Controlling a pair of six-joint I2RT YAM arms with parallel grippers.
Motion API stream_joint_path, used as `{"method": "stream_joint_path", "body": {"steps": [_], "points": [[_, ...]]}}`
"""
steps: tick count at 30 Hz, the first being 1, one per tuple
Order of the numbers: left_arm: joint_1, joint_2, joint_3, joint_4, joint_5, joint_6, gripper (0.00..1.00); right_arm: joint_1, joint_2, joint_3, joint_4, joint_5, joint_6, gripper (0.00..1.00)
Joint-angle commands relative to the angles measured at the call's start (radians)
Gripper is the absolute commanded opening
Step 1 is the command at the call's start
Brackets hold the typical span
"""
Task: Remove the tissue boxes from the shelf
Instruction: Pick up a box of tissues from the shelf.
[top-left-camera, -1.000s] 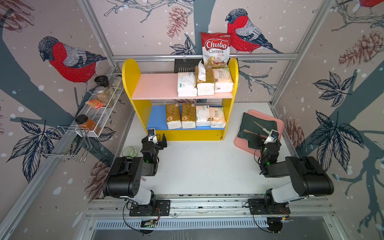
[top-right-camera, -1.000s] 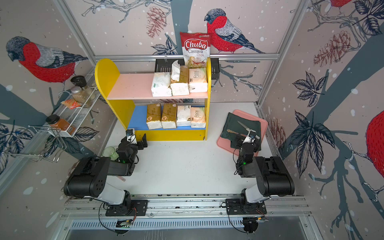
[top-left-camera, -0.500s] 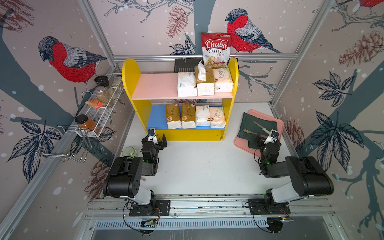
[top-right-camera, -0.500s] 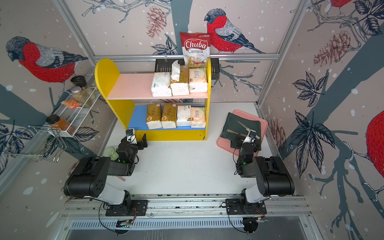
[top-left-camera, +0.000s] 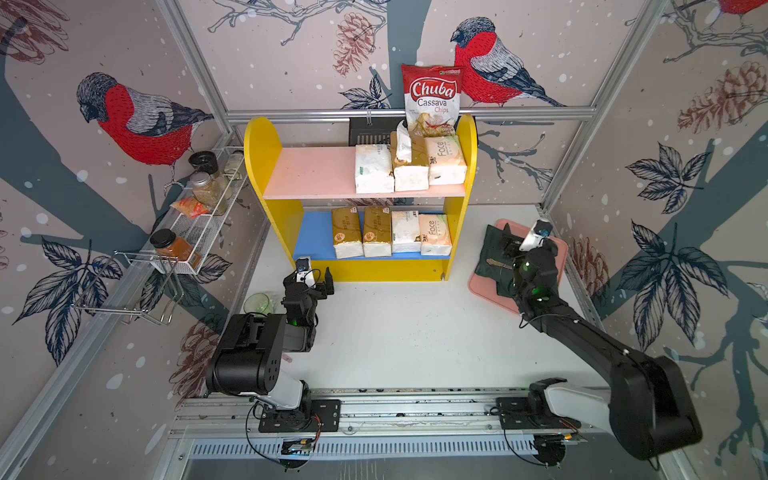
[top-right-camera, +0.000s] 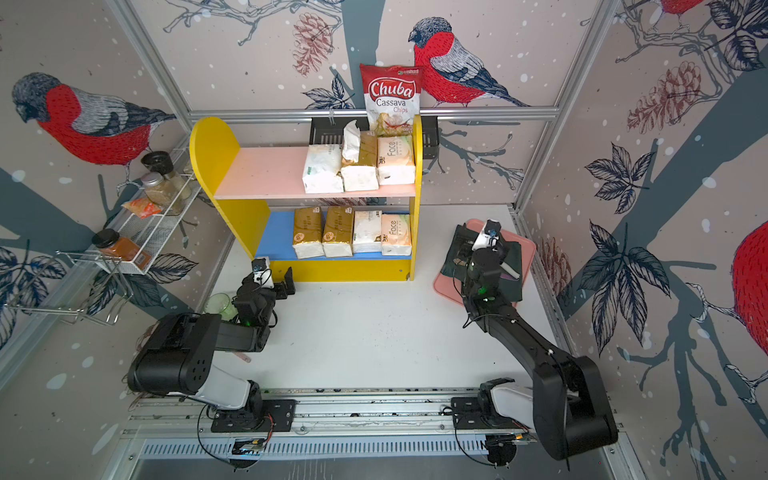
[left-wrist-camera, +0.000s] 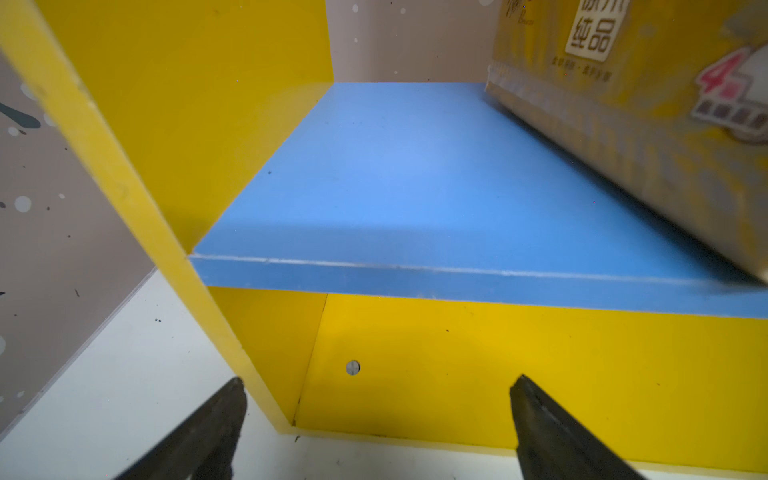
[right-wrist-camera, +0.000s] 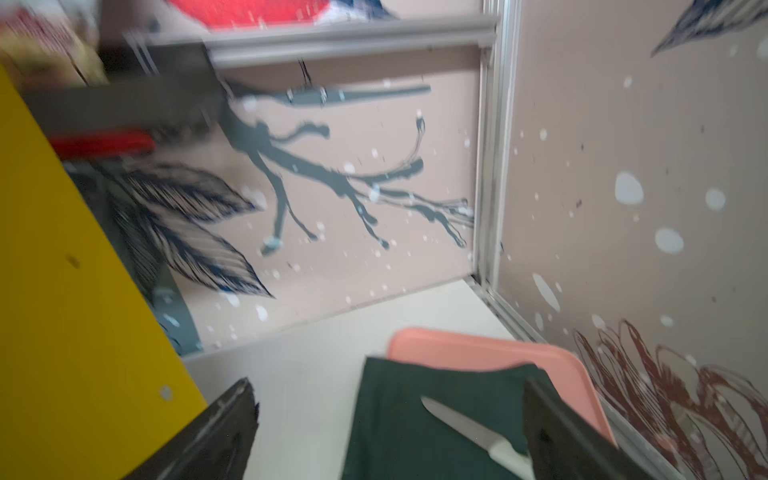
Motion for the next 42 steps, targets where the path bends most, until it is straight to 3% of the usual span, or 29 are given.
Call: {"method": "stream_joint_path", "body": {"steps": [1,7,11,15,21,30,35,42], "points": [[0.0,-0.002,0.002,0.056,0.004,0.006,0.98,0.102,-0.093,0.179,-0.471,0.006,0.049,1.0],[-0.002,-0.003,0.002,0.055,0.004,0.006,0.98,0.383,-0.124,0.552,-0.737,-0.039,0.081,1.0],[-0.001,-0.003,0.002,0.055,0.004,0.006,0.98,0.621,-0.068,0.724,-0.77,0.042,0.019,0.95],[-0.001,-0.003,0.002,0.055,0.002,0.006,0.98,0.723,0.062,0.897,-0.794,0.02,-0.03,0.94],[-0.002,-0.003,0.002,0.055,0.004,0.006,0.98,0.776,0.331,1.172,-0.86,0.057,-0.206,0.88],[-0.001,-0.003,0.002,0.055,0.002,0.006,0.98,0.792,0.638,1.514,-0.887,0.015,-0.353,0.87],[-0.003,-0.003,0.002,0.055,0.003,0.006,0.98,0.798,0.786,1.655,-0.852,0.048,-0.47,0.87],[-0.003,-0.002,0.002,0.055,0.003,0.006,0.98,0.791,0.906,1.687,-0.73,0.115,-0.604,0.85]]}}
